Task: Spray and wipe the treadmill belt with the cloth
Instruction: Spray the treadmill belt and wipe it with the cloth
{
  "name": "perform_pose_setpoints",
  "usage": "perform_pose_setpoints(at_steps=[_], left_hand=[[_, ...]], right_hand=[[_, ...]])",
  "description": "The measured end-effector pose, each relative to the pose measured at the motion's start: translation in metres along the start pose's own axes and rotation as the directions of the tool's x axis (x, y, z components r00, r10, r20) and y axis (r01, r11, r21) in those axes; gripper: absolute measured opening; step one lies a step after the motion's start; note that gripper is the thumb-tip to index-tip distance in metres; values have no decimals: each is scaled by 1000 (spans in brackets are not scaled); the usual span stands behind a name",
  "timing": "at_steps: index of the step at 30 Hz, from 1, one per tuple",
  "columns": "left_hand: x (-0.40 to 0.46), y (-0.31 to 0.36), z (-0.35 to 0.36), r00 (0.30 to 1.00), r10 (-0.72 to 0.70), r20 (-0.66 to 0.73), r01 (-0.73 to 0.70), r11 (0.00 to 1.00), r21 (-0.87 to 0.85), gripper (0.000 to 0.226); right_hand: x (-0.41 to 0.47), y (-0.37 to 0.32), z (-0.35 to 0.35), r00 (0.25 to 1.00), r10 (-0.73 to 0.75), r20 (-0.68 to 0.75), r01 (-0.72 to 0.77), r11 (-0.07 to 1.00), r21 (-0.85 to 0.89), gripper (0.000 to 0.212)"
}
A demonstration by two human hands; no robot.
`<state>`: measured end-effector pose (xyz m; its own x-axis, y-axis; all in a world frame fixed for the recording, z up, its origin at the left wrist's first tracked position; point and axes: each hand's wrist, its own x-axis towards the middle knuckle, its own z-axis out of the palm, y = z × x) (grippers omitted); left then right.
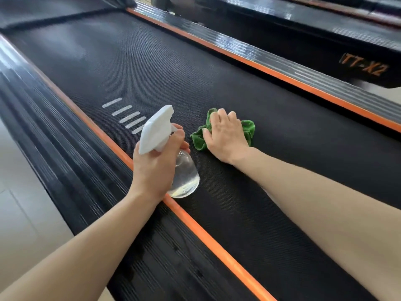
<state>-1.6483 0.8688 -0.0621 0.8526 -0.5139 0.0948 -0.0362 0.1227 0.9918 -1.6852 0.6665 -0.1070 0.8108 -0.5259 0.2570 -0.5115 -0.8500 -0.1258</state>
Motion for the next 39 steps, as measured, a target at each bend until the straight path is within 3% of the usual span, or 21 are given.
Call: perform_pose_setpoints(at_steps=[4,8,12,14,17,22,24,27,31,35,39], left_hand=[[1,-1,-2,1000,-17,4,17,1000,-21,11],[1,-3,-2,999,-26,18,27,999,-35,5],[-1,-4,-1,1000,-13,1,13,999,-32,6],[1,-4,-3,999,-30,-10,30,999,-40,7],[7,0,-7,992,-119,-47,115,990,-82,8],[32,19,-30,979,-200,27,202,971,-124,8],[52,26,-51,958,-277,73,282,956,-79,14],[81,35,-85,908,-409,93,409,912,19,20],[100,36,-115,883,-439,167,434,898,67,23],[98,28,-127,860,-474,190,482,876,5,24],[92,32,-126,817,-505,280,517,855,33,28]], right_hand=[[-104,13,-32,983,-183,-25,184,960,211,26],[-212,36,-80,919,-379,108,339,900,273,16],[-182,49,-76,835,-541,103,511,831,221,17],[-131,43,-51,872,-485,57,466,861,204,21],[-32,17,-9,979,-199,-42,204,966,161,37],[40,-47,20,984,176,13,-176,984,-6,31],[19,-54,12,990,141,25,-143,986,91,25],[-52,-58,-14,997,-48,64,27,955,295,24],[-129,-51,-48,983,-114,146,55,932,359,21],[-124,-46,-51,975,-33,218,-9,982,190,29],[-133,-61,-48,985,24,172,-16,999,-46,31]])
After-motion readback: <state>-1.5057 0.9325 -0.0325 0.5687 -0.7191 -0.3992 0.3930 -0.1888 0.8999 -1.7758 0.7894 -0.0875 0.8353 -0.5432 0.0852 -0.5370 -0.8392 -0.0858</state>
